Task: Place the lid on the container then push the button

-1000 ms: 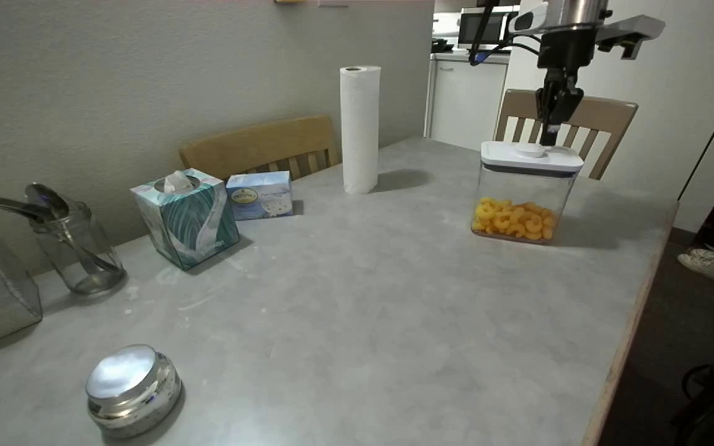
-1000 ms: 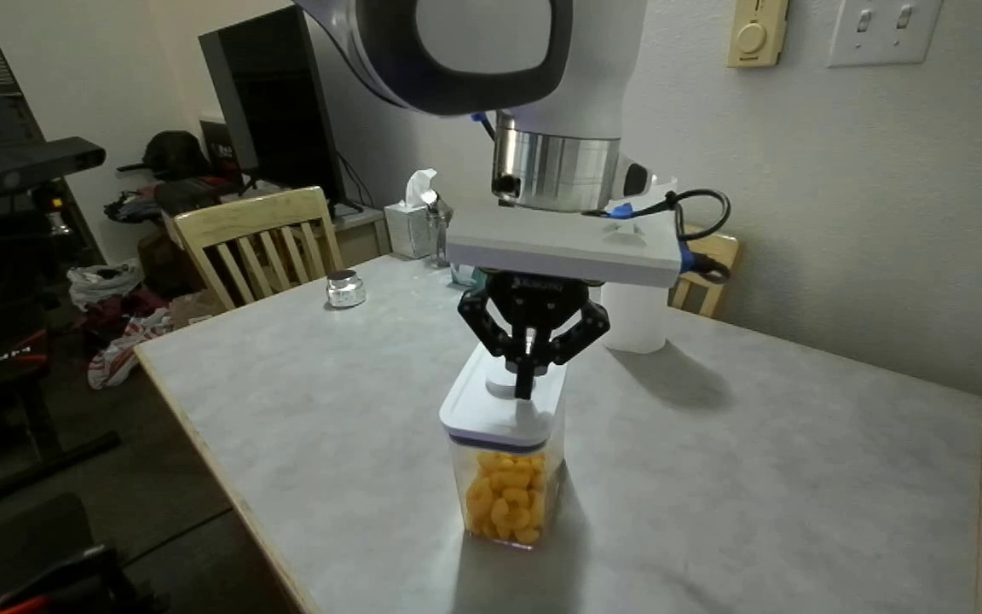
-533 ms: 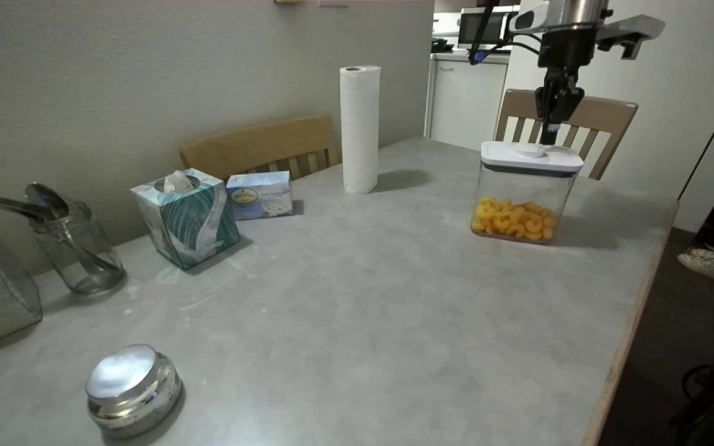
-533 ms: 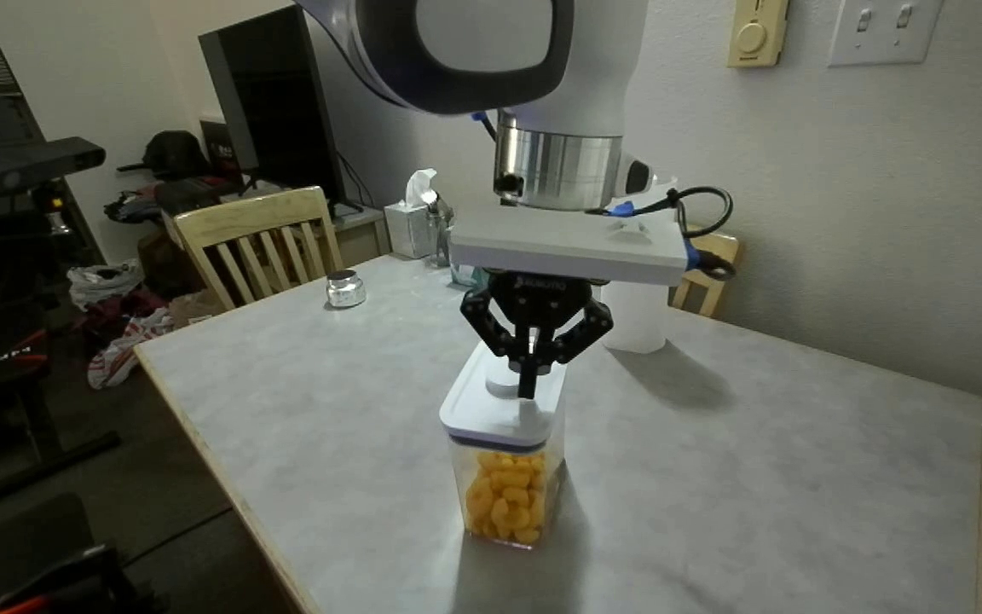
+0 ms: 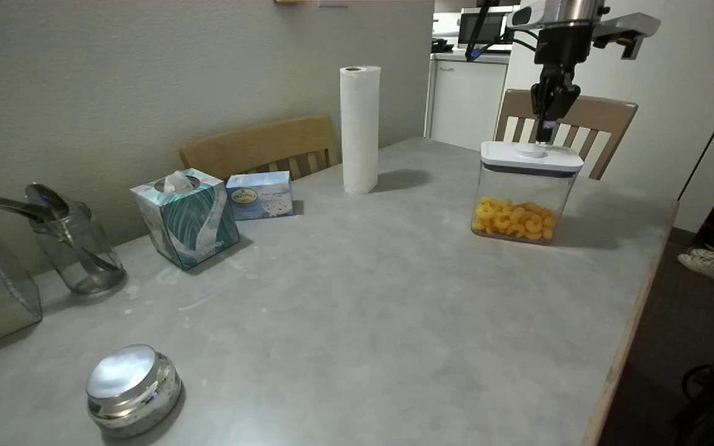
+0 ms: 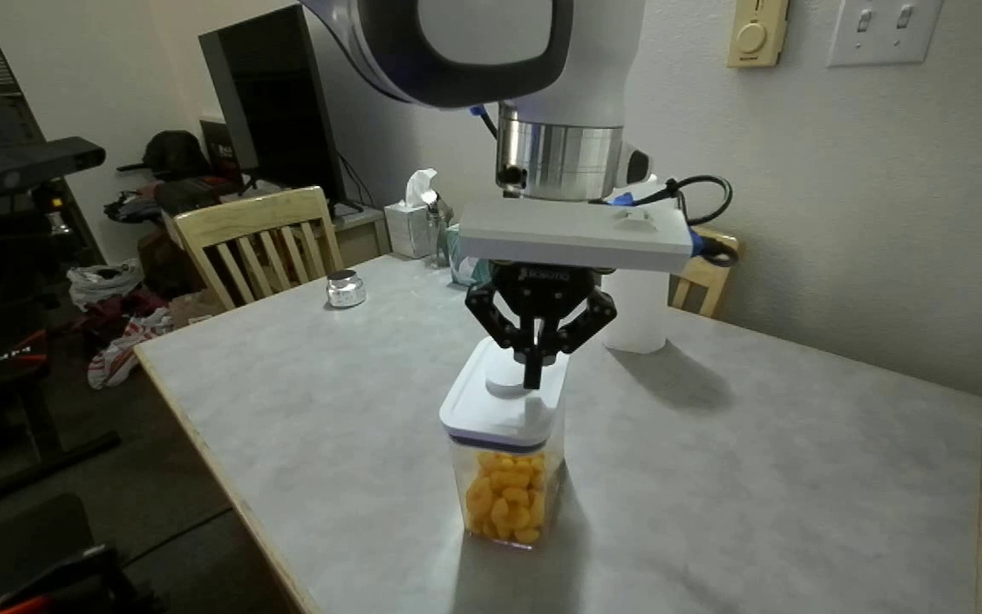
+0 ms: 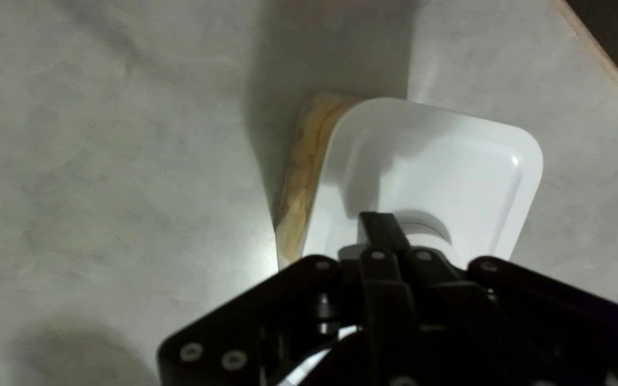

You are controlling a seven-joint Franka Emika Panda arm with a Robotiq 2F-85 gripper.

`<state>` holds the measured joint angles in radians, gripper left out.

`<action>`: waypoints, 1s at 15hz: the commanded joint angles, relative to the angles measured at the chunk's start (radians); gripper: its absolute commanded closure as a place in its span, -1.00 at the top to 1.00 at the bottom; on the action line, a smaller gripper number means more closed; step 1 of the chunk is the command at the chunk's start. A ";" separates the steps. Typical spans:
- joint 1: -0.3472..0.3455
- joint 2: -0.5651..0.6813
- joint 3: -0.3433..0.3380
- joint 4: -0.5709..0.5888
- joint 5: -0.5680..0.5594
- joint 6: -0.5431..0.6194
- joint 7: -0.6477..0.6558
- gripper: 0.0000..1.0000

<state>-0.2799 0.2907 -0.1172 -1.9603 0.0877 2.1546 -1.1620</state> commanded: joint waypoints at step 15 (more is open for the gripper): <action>0.013 0.060 0.043 0.082 0.014 -0.015 -0.034 -1.00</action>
<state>-0.2643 0.3284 -0.0843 -1.9082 0.0899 2.1545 -1.1731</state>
